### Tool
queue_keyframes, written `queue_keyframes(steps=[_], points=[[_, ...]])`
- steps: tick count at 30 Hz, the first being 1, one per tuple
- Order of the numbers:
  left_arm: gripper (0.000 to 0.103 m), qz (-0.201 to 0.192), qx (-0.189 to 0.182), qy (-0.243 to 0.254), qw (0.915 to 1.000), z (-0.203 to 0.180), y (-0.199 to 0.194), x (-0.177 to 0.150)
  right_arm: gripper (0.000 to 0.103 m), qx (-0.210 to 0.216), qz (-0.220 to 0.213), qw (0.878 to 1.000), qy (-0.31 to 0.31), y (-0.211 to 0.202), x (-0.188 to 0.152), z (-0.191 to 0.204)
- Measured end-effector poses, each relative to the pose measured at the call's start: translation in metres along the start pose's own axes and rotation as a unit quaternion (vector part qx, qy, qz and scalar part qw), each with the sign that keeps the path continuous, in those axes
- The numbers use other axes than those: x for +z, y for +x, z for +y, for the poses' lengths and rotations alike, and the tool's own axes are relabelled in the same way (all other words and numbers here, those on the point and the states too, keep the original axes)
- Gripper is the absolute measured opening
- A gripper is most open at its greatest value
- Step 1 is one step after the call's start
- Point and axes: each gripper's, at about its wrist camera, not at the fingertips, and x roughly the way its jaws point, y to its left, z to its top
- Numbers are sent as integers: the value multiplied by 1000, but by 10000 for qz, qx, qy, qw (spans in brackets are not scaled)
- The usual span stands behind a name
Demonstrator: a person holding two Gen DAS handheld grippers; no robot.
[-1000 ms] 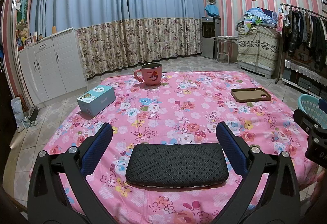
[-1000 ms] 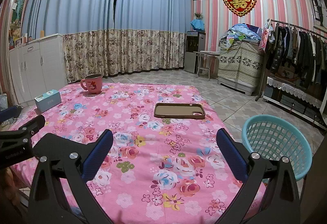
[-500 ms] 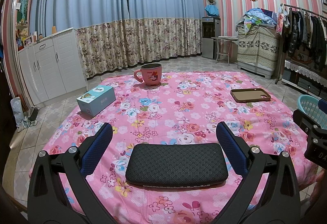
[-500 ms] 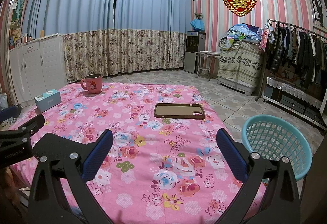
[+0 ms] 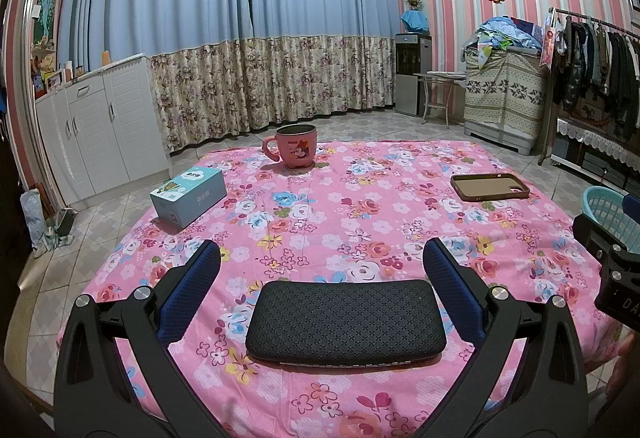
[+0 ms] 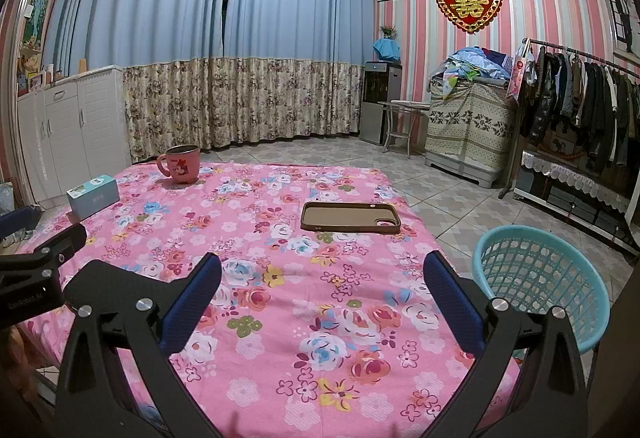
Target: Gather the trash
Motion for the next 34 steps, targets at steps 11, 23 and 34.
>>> queue_keyframes(steps=[11,23,34], points=[[98,-5,-3,-7,10000,0,0,-1,99,6,5,10000,-3,0,0,2],[98,-23,-2,0,10000,-1,0,-1,99,4,6,10000,-6,1,0,2],[98,2,-65,56,10000,-11,7,5,99,5,11,10000,-2,0,0,0]])
